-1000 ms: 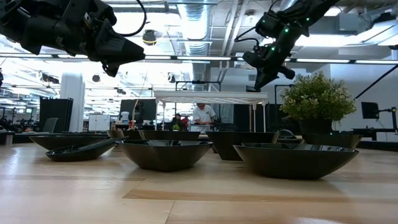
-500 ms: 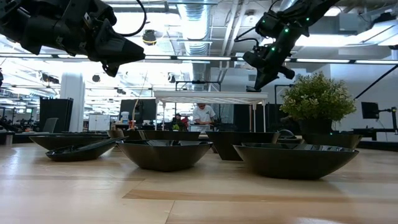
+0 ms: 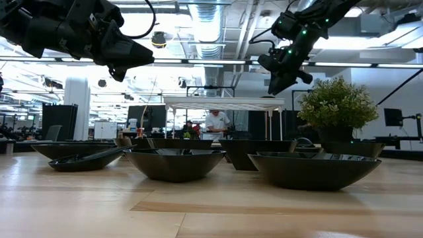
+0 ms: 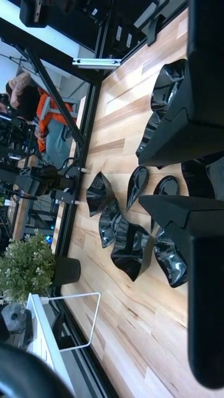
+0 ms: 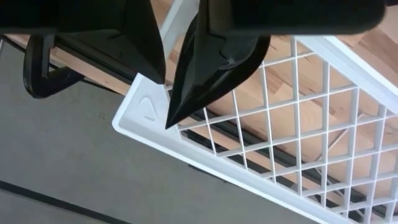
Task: Pick & Place Mini shaped plates
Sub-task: Stack the drop shaped plate on top of the drop shaped plate on the shelf
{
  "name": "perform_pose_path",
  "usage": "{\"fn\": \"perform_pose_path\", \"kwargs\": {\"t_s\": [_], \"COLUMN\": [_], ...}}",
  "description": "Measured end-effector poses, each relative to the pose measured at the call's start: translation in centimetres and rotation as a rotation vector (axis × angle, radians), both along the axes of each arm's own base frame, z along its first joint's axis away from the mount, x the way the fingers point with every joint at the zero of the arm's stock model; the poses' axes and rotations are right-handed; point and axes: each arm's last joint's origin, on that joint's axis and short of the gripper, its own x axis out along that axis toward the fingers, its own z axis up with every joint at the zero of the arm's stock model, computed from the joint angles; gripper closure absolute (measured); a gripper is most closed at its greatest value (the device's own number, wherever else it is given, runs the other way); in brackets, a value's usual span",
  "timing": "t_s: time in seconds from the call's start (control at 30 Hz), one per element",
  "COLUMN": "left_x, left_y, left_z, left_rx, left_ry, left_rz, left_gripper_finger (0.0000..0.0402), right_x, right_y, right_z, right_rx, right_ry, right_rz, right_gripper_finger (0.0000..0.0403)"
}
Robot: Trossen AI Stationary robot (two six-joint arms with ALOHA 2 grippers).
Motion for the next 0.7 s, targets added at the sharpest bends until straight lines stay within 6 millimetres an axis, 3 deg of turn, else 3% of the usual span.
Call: {"fn": "perform_pose_path", "kwargs": {"t_s": [0.17,0.37,0.53,0.7], "left_x": [0.0,0.0,0.0,0.0], "left_y": [0.0,0.0,0.0,0.0], "left_z": [0.0,0.0,0.0,0.0], "left_rx": [0.000,0.000,0.000,0.000], "left_ry": [0.000,0.000,0.000,0.000], "left_rz": [0.000,0.000,0.000,0.000], "left_gripper_finger": [0.0314,0.0314,0.0314,0.0314], "right_x": [-0.4,-1.3,-2.1,-2.9], "right_y": [0.5,2.9,6.8,11.8], "right_z": [1.0,3.9,5.6,4.3], "right_rx": [-0.054,-0.191,-0.317,-0.375], "right_ry": [0.015,0.002,-0.049,-0.156], "right_rz": [0.051,0.081,0.134,0.303], "right_gripper_finger": [0.0325,0.0326,0.0326,0.0326]}}
